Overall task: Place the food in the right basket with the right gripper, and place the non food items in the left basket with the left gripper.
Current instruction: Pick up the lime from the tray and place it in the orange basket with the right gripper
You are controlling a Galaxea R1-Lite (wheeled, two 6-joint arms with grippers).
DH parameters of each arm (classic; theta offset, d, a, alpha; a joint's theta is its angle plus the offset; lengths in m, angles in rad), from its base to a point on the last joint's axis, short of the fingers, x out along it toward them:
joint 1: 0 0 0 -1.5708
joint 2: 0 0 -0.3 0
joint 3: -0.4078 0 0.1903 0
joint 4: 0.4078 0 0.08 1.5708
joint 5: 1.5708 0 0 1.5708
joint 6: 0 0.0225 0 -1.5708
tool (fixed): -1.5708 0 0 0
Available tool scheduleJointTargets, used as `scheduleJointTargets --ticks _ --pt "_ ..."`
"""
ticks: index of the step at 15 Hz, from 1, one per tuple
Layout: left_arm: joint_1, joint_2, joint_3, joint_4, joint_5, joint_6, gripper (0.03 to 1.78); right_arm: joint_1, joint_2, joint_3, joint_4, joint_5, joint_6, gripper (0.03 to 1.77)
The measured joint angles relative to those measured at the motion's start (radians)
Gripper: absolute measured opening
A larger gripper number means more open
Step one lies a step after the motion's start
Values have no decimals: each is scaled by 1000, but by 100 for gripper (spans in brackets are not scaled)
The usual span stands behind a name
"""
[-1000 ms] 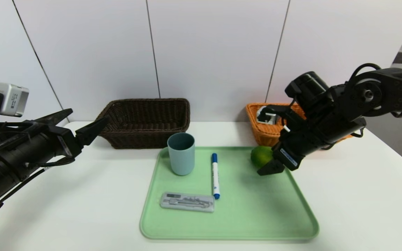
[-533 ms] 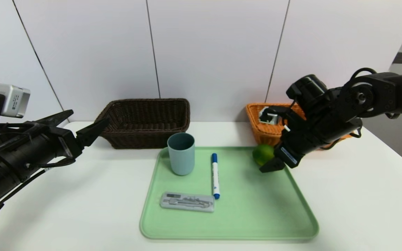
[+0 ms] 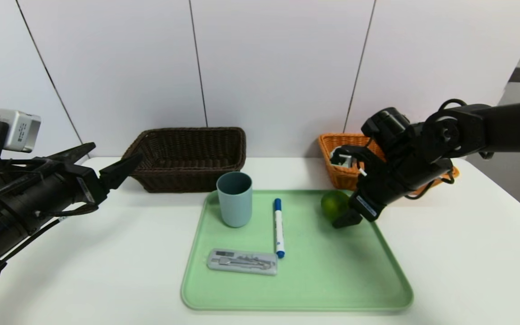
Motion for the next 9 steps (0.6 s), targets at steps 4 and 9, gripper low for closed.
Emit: scheduleJointTargets --ticks 4,9 --pt "0 1 1 0 0 0 169 1 19 0 -35 -1 2 171" --pt "0 2 1 0 0 0 169 8 33 0 -36 0 4 171"
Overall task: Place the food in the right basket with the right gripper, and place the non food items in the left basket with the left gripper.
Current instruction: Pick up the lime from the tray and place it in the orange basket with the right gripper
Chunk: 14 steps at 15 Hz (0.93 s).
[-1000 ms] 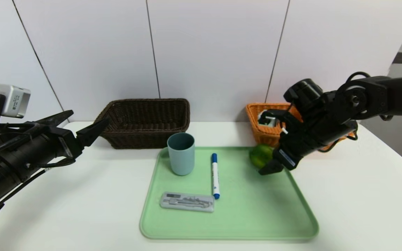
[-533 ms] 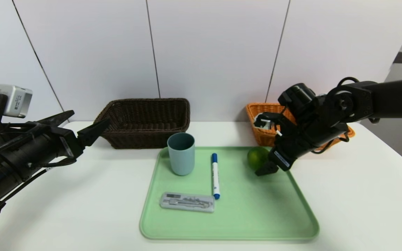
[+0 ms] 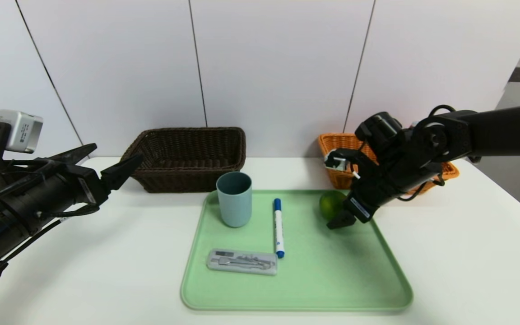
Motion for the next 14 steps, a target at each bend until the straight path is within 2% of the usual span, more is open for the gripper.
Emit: scheduleJointTargets --ticks 14 --pt "0 0 2 0 0 0 169 5 8 5 -22 -1 4 171"
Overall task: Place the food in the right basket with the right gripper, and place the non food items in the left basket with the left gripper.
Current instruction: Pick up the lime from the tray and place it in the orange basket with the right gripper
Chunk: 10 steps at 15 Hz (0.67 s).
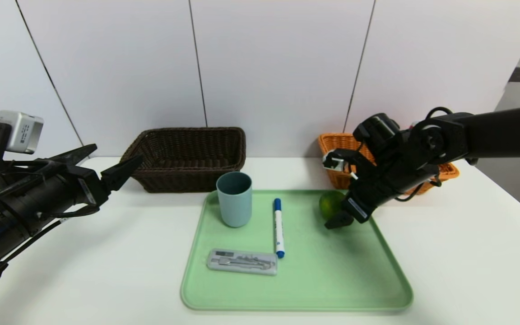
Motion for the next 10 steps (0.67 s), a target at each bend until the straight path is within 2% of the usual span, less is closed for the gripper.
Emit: scheduleJointTargets --ticks 1,2,4,6,10 --pt "0 0 2 0 1 0 169 1 0 0 -5 0 7 171" --pt "0 -1 4 0 1 -1 169 1 1 1 -8 5 22 160" --pt "0 -3 7 0 1 -1 169 2 2 1 -22 4 27 126" --pt "0 -4 8 -1 1 -1 169 5 1 1 -26 2 26 104" --pt "0 -5 8 0 1 -1 169 8 -10 17 -24 3 20 98"
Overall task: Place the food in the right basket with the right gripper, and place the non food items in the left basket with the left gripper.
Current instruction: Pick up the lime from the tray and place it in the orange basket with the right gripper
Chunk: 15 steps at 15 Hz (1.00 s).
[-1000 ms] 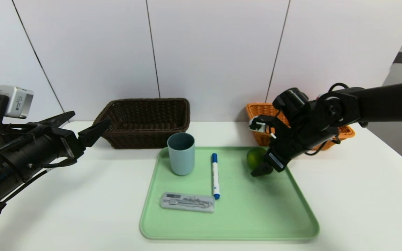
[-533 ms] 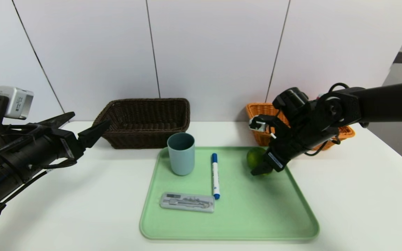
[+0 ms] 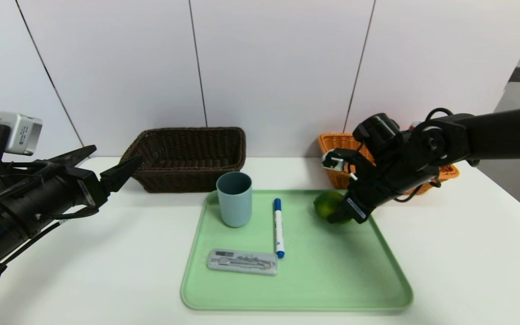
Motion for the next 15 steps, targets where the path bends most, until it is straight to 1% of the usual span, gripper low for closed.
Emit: scheduleJointTargets --ticks 3,5,8,10,11,13,15 --pt "0 0 4 0 0 0 169 13 -50 25 -5 6 -7 97" --pt "0 0 6 0 0 0 169 32 -107 20 -24 22 -6 97" --pt "0 0 11 0 0 0 169 31 -177 -66 -73 43 21 97" --pt "0 0 15 0 0 0 169 -10 -195 -148 -75 57 64 97" --pt "0 0 16 0 0 0 169 -43 -193 -183 -75 57 80 97" --pt "0 -3 19 0 -1 2 169 -116 -168 -251 -71 50 87 97" --pt "0 -5 27 0 -1 3 169 -173 -125 -310 -59 39 87 97"
